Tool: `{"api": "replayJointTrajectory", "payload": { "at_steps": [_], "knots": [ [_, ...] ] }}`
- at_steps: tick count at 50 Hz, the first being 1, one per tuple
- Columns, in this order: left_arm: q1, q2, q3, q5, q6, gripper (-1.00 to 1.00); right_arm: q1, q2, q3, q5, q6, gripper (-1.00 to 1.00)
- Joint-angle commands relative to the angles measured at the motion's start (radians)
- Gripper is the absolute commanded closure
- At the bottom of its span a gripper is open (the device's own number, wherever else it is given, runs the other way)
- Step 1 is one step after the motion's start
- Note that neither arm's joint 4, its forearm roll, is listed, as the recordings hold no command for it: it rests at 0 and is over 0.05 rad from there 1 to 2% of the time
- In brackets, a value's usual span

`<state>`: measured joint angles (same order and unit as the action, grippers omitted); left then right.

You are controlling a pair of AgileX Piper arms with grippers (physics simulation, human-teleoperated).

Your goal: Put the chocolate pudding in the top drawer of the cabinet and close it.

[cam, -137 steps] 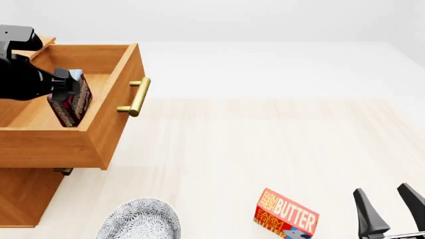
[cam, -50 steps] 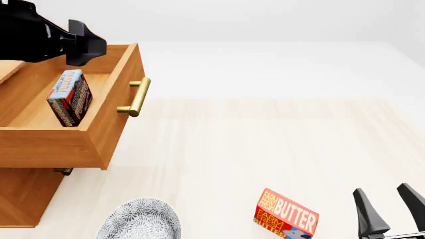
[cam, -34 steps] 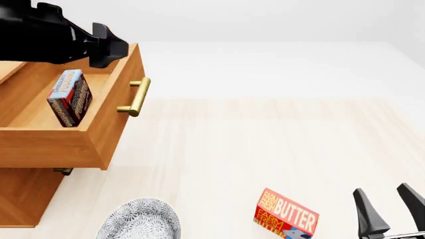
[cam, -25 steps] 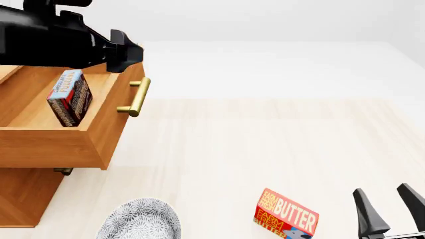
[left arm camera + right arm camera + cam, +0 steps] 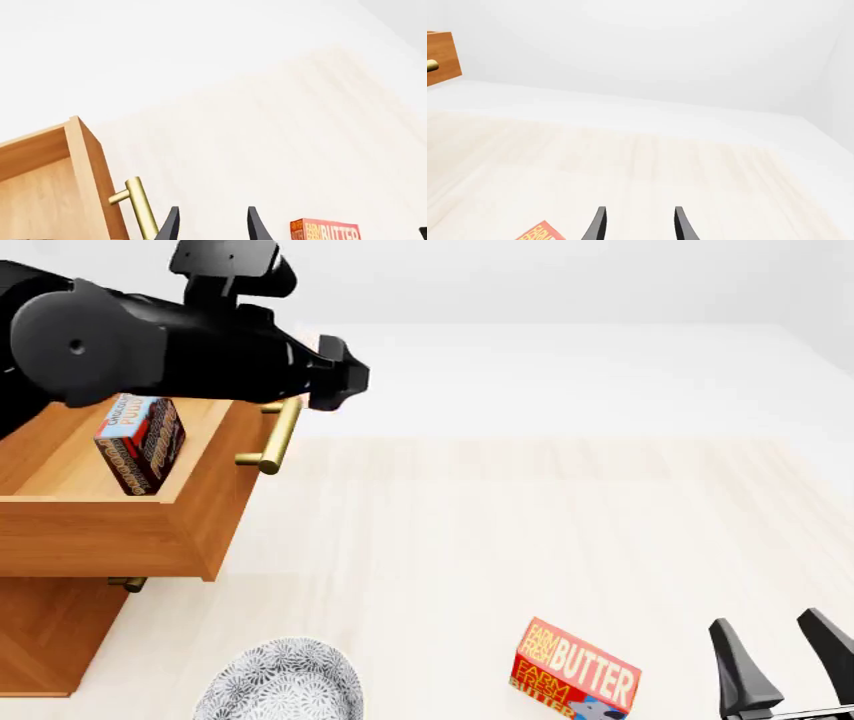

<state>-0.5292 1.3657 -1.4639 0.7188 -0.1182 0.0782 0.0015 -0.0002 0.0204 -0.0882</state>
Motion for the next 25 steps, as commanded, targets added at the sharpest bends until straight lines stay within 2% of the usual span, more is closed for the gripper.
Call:
{"api": "replayJointTrajectory", "payload": {
  "at_steps": [1,25],
  "knots": [
    [-0.042,0.058,0.025,-0.066,-0.029,-1.0,0.0,0.0,0.0,0.001,0.0,-1.0],
    [-0.052,0.109,0.096,-0.164,-0.103,-1.0,-0.001,0.002,0.0,0.005,-0.001,-1.0]
  ]
}}
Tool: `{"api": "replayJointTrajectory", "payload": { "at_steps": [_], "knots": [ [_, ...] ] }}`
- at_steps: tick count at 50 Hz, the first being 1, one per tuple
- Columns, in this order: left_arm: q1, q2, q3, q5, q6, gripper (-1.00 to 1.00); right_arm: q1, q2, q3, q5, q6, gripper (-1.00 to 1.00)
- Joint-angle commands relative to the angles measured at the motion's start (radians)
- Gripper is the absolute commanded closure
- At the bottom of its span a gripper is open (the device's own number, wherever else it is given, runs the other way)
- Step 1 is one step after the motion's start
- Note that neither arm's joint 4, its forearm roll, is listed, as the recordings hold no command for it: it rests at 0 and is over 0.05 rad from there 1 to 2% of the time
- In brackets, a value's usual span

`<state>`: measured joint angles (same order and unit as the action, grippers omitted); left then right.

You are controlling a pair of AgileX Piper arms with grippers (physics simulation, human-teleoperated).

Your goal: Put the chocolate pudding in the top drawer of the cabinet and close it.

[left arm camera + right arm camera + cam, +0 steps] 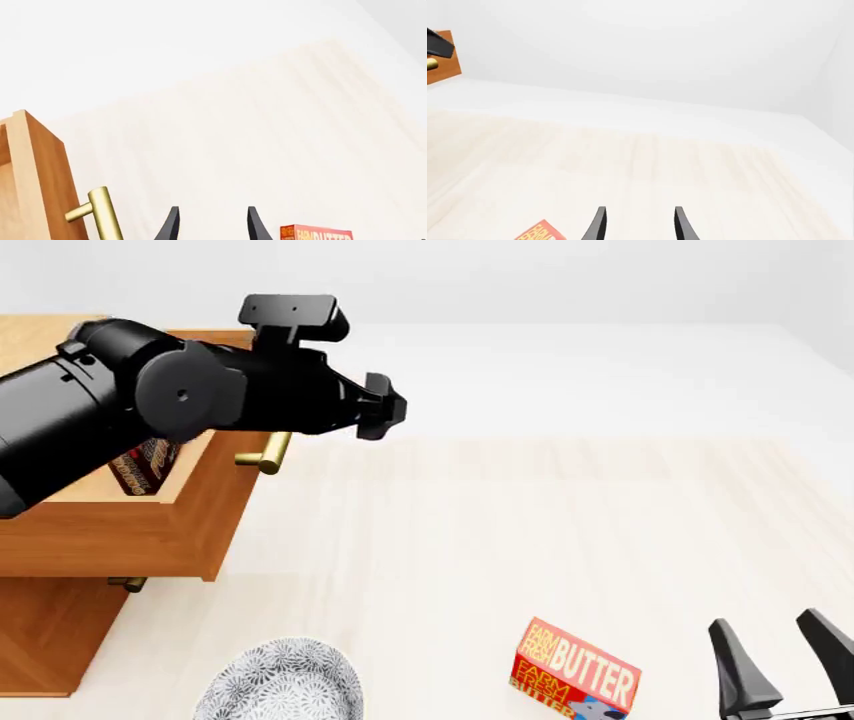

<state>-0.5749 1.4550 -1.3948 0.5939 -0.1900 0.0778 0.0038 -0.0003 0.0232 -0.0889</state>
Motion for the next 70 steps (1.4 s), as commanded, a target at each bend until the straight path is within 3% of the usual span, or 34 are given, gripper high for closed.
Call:
{"api": "replayJointTrajectory", "payload": {
  "at_steps": [1,44,70],
  "knots": [
    [-0.008,0.024,0.031,-0.043,-0.034,-1.0,0.0,0.0,0.0,0.003,-0.001,-1.0],
    [-0.006,0.076,0.133,-0.179,-0.143,-1.0,0.003,0.01,-0.001,-0.001,-0.004,-1.0],
    [0.013,0.112,0.146,-0.229,-0.166,-1.0,0.002,0.014,0.0,-0.003,-0.004,-1.0]
  ]
}}
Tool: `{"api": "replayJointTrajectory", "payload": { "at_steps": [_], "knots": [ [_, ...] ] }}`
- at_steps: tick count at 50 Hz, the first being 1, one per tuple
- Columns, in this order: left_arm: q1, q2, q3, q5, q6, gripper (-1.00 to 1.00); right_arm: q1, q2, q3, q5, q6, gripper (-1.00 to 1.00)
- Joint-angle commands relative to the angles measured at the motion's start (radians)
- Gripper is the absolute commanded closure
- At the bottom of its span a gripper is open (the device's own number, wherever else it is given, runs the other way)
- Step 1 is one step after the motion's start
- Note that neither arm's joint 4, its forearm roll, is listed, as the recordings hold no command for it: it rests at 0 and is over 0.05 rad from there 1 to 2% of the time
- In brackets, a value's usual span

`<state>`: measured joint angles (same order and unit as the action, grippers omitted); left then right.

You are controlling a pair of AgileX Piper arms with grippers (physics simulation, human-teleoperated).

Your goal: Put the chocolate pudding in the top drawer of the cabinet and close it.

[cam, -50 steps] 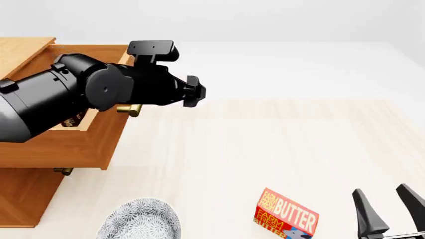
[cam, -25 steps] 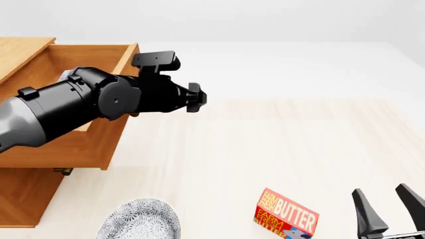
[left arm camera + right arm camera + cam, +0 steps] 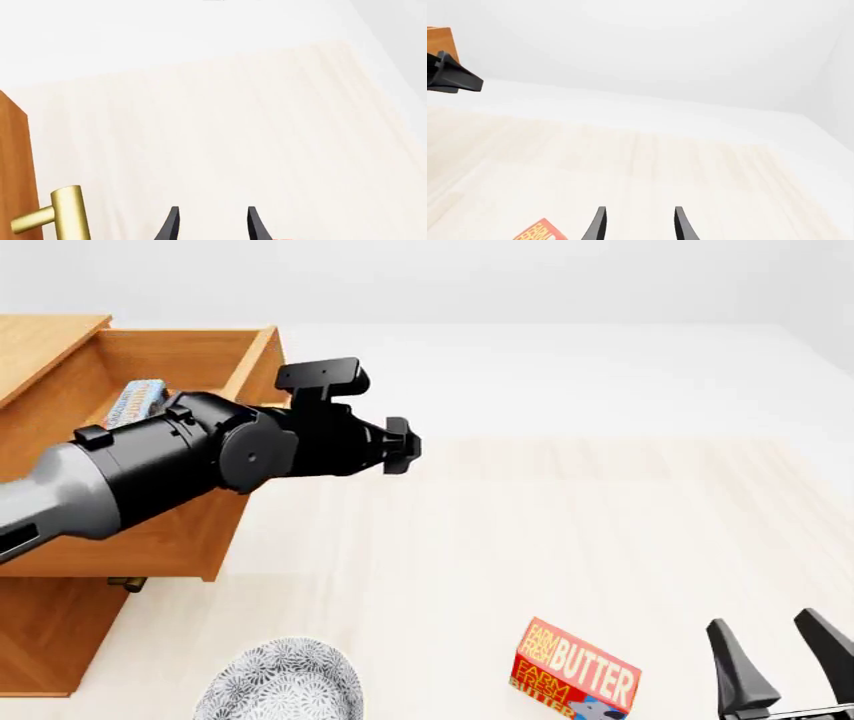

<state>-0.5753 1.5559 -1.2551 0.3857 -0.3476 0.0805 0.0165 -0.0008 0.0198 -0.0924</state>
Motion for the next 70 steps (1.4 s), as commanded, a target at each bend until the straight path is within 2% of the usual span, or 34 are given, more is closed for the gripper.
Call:
{"api": "replayJointTrajectory", "payload": {
  "at_steps": [1,26,46,70],
  "knots": [
    [0.015,0.013,0.006,-0.021,-0.013,-1.0,-0.001,0.0,0.0,0.001,-0.001,-1.0],
    [0.05,0.038,0.04,-0.069,-0.043,-1.0,-0.004,0.003,0.0,0.0,-0.001,-1.0],
    [0.108,0.025,0.04,-0.035,-0.012,-1.0,-0.004,-0.013,0.001,0.012,0.004,-1.0],
    [0.241,-0.003,0.073,-0.019,0.032,-1.0,-0.007,-0.015,0.001,0.008,0.005,-1.0]
  ]
}}
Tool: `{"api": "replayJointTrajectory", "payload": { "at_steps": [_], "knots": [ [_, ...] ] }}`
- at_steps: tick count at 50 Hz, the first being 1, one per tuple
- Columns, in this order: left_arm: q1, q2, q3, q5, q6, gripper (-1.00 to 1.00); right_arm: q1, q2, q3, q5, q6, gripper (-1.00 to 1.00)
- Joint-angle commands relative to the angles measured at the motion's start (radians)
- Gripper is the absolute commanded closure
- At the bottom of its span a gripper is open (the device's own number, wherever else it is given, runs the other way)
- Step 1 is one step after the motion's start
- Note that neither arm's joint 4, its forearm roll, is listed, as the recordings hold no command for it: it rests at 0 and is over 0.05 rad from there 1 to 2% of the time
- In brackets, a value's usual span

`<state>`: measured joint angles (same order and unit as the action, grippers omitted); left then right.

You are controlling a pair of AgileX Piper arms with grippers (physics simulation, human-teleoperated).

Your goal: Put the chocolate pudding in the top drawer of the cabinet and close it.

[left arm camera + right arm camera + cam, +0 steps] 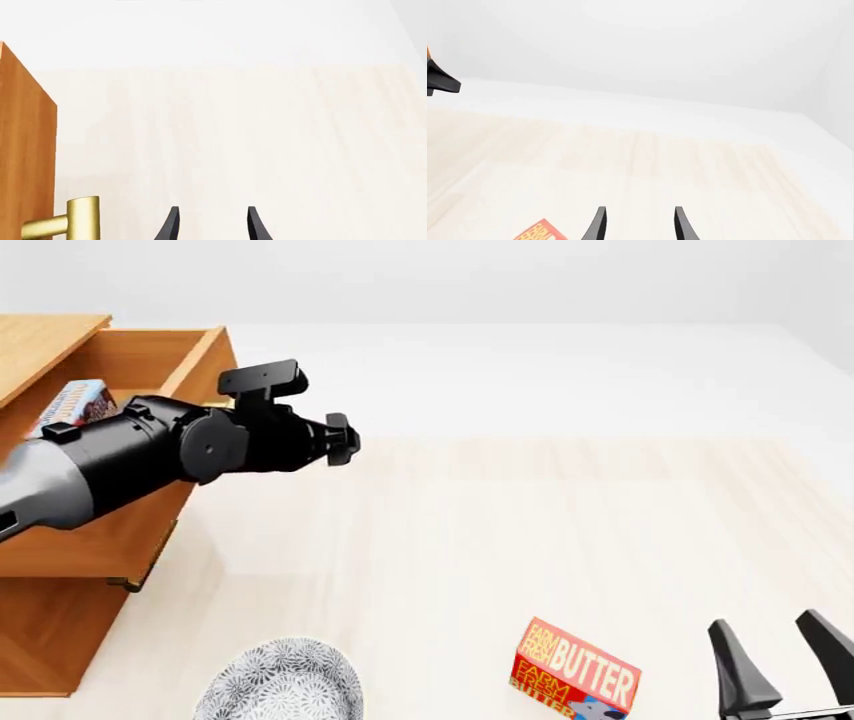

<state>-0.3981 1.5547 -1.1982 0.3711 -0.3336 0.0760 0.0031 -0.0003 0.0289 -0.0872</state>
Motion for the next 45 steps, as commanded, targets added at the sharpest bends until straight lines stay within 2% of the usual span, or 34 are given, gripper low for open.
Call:
{"api": "replayJointTrajectory", "payload": {
  "at_steps": [1,22,45],
  "knots": [
    [0.074,0.002,0.019,-0.005,0.023,-1.0,-0.002,-0.002,0.0,-0.001,0.0,-1.0],
    [0.222,0.01,0.038,-0.011,0.061,-1.0,-0.005,-0.002,0.0,-0.002,-0.003,-1.0],
    [0.306,-0.017,0.053,0.0,0.071,-1.0,-0.005,-0.001,0.0,-0.001,-0.003,-1.0]
  ]
}}
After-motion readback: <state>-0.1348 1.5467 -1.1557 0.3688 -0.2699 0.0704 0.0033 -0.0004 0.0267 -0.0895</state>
